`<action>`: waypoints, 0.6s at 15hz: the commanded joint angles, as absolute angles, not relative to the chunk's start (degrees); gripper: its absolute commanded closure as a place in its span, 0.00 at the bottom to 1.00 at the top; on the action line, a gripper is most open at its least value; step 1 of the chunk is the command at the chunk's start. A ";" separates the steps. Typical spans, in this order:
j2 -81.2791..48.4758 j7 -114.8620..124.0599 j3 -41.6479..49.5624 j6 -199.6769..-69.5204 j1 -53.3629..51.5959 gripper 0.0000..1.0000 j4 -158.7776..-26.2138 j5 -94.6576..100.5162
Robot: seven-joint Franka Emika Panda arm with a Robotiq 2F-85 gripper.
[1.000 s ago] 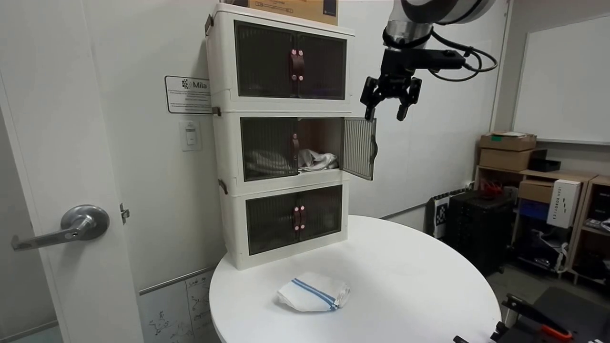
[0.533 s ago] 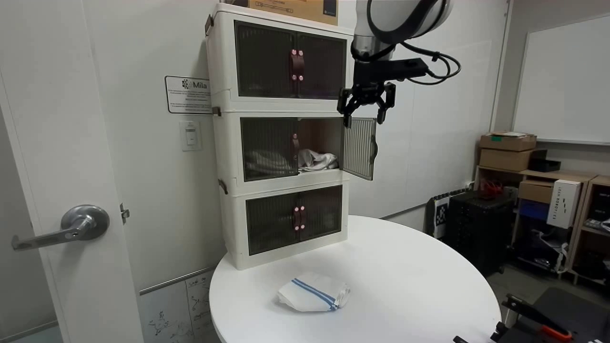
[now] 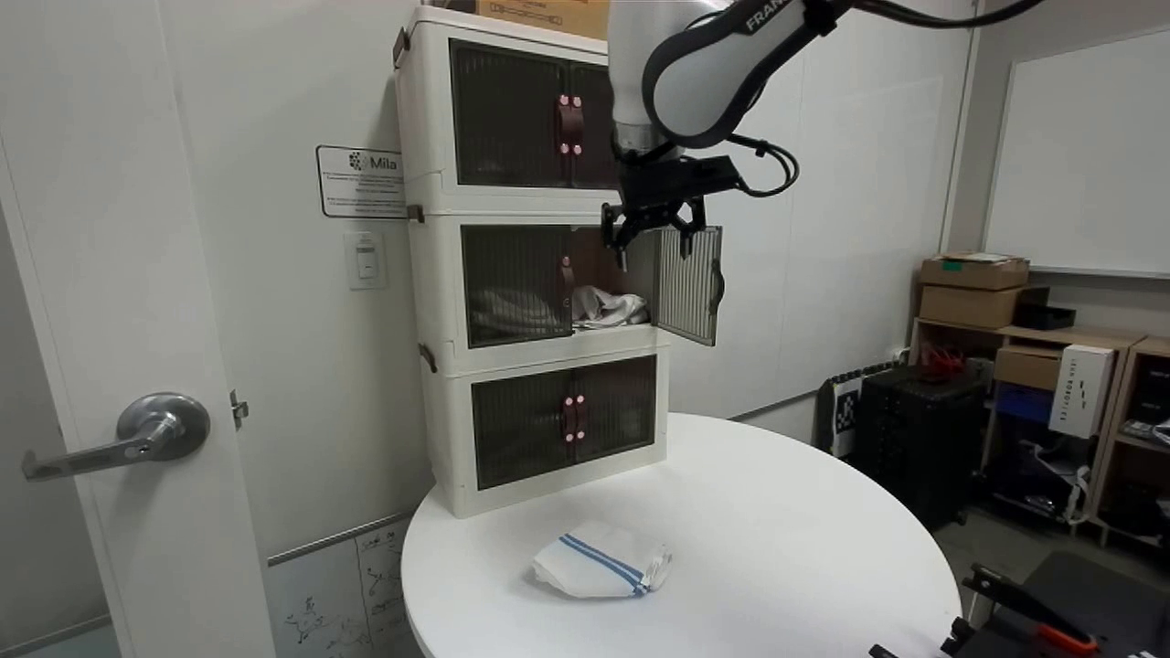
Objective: Open the left middle cabinet door
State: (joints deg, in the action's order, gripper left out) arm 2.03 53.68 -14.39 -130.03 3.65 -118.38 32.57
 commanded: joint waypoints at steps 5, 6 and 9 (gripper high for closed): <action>-11.74 67.38 -9.09 -125.00 -6.09 0.00 -103.85 42.69; -13.48 69.43 -8.38 -123.80 -7.42 0.00 -101.98 44.51; -18.02 73.78 -6.66 -120.10 -10.79 0.00 -97.14 48.76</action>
State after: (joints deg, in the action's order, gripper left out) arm -12.51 69.58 -8.89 -124.20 -7.04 -103.98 44.94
